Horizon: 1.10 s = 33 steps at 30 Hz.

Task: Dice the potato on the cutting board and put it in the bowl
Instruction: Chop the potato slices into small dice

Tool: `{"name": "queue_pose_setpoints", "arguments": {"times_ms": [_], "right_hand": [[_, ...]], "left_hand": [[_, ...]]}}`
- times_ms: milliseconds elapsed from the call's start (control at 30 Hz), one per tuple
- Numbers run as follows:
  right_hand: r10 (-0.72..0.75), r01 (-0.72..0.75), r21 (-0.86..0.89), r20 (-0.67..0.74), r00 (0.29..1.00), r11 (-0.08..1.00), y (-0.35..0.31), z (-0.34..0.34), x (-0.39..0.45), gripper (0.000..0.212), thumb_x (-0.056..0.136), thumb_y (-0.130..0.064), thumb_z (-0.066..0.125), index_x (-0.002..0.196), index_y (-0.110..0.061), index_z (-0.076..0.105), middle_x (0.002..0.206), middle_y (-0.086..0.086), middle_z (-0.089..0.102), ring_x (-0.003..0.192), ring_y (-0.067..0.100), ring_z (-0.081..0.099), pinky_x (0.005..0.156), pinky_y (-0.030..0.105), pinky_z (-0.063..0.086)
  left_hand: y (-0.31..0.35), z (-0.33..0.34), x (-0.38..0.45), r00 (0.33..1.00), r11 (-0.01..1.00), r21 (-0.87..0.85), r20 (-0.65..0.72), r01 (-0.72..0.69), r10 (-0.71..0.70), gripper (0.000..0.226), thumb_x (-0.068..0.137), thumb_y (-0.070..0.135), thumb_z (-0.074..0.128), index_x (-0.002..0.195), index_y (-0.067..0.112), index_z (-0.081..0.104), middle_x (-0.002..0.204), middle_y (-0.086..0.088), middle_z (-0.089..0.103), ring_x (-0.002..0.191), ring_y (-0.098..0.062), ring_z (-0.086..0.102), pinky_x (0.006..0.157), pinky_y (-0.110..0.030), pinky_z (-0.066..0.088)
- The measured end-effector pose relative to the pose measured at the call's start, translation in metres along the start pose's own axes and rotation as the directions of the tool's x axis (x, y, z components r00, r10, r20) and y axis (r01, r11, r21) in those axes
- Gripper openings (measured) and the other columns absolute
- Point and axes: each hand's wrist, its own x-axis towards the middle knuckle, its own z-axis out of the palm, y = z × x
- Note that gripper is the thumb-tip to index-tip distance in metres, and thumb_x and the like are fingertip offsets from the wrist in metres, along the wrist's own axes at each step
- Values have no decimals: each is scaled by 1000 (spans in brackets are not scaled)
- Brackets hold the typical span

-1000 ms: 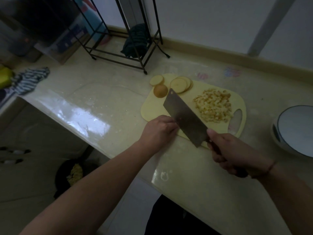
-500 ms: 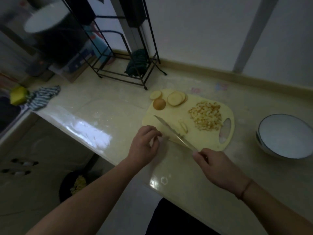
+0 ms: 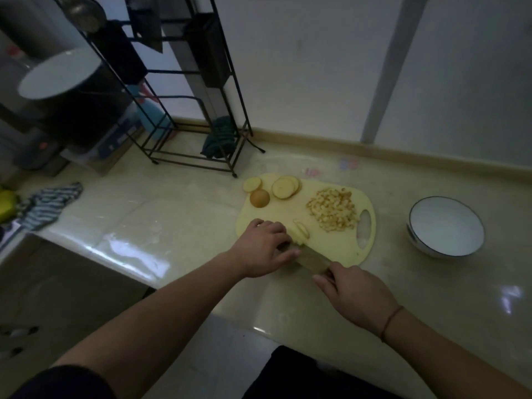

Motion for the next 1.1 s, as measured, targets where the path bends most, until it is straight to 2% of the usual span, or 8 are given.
{"name": "queue_pose_setpoints", "arguments": {"times_ms": [200,300,467,533,667,800,933,1100], "right_hand": [[-12,12,3,17,1000,1000,-3,1,-6,46,93,-67,29,91,-26,50,93,-1,66,87,21,63,67,36,46],[-32,33,-27,43,999,999,2,-4,-9,47,93,-68,27,92,-26,49,94,-1,64,88,21,62,66,35,43],[-8,-2,88,111,994,996,19,-29,-27,45,93,-66,32,79,-26,47,75,-7,57,73,13,58,64,32,41],[48,-76,217,132,990,973,33,-42,-40,51,89,-67,34,72,-21,51,66,-3,57,62,8,53,60,25,40],[210,-244,465,125,970,851,54,-63,-56,61,79,-66,36,67,-8,51,53,0,47,45,5,44,46,17,33],[317,-434,660,297,901,613,57,-61,-48,52,92,-54,40,81,-4,51,55,0,41,39,10,29,37,19,25],[285,-431,735,326,901,524,48,-48,-34,48,89,-61,40,77,-15,47,52,-3,39,42,14,25,43,24,23],[297,-443,761,336,894,474,39,-35,-20,48,89,-63,41,77,-16,46,51,-4,38,39,14,25,44,24,22]], "left_hand": [[0,-3,4,989,988,153,143,16,-38,87,84,79,4,125,31,64,129,7,59,123,-18,45,104,-46,26],[-5,-16,10,994,996,87,107,7,-17,83,86,74,5,124,31,65,128,9,61,124,-16,44,102,-42,25],[-50,-51,19,974,999,-22,-222,35,-39,33,95,33,54,119,17,70,119,-6,68,110,-29,59,95,-45,46],[-66,-54,20,985,997,42,-159,71,-64,43,89,26,68,130,16,63,129,-9,62,114,-32,57,97,-45,46],[-56,-37,28,984,976,188,154,-114,85,78,88,48,69,154,25,34,156,-3,37,132,-24,44,105,-40,42],[-28,-13,53,941,949,173,261,-264,214,77,93,52,61,157,25,27,161,-3,29,126,-26,50,100,-38,45],[-20,-3,65,906,916,162,286,-366,312,59,98,44,57,152,29,39,156,-5,36,114,-27,54,87,-41,51],[-33,9,57,909,898,142,96,-416,406,41,95,35,55,132,18,60,128,-14,58,83,-31,64,56,-37,55]]}}
